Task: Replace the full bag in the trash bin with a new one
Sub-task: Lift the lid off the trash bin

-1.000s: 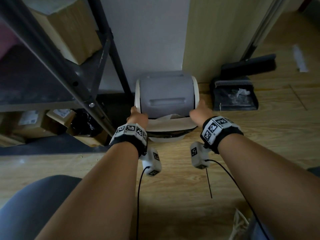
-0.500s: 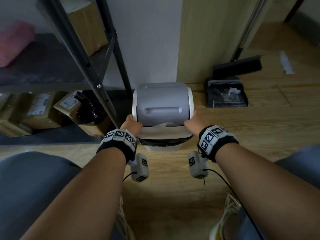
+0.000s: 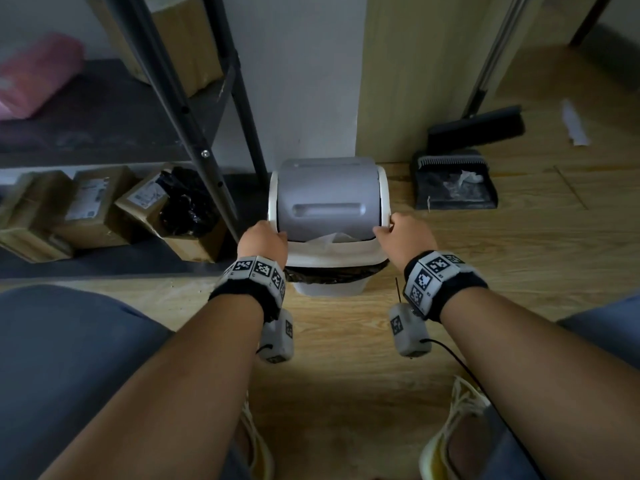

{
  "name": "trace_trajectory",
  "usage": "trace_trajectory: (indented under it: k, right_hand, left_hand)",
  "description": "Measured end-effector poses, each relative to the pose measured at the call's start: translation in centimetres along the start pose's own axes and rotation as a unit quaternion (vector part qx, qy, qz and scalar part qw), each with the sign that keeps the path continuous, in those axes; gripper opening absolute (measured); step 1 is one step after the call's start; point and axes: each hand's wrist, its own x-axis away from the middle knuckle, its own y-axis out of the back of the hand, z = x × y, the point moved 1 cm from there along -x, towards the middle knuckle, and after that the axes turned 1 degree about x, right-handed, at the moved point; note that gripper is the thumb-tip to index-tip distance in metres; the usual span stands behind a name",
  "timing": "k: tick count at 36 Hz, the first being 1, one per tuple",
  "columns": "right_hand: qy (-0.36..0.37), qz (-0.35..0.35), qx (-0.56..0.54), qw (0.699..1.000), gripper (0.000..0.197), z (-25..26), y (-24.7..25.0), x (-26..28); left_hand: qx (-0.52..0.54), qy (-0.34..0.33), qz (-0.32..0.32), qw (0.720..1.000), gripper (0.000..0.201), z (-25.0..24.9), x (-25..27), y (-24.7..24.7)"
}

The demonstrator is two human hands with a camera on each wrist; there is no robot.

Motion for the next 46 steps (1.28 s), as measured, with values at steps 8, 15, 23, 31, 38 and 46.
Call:
trace_trajectory:
  k: [8,15,23,31,38,46]
  right_hand:
    - [-0.025,-0.029,-0.016,0.999,0.026,0.2,-0.2,-0.1]
    - [-0.011,-0.079,-0.044,0.996,0.032,1.1,0.9,0.0]
    - [0.013,-0.116,-0.081,0.990,0.037,0.8,2.0,-0.2]
    - [-0.006,-0.190,-0.122,0.974,0.024,-1.3,3.5,-0.9]
    - [-0.036,-0.210,-0.112,0.971,0.023,-4.7,5.0,-1.3]
    - [-0.023,-0.198,-0.139,0.970,0.022,-3.9,4.7,-1.5]
  left_hand:
    - [0.017,0.034,-0.016,0.999,0.027,-0.4,-0.9,-0.1]
    - [0.031,0.017,-0.064,0.997,0.028,-1.2,-0.6,0.9]
    - [0.054,-0.026,-0.122,0.991,0.027,-2.4,0.2,2.8]
    - [0.092,-0.082,-0.153,0.981,0.029,-5.9,1.0,3.6]
    - [0.097,-0.108,-0.139,0.980,0.027,-9.4,1.5,2.1]
    - [0.094,-0.089,-0.152,0.980,0.028,-8.7,1.1,1.4]
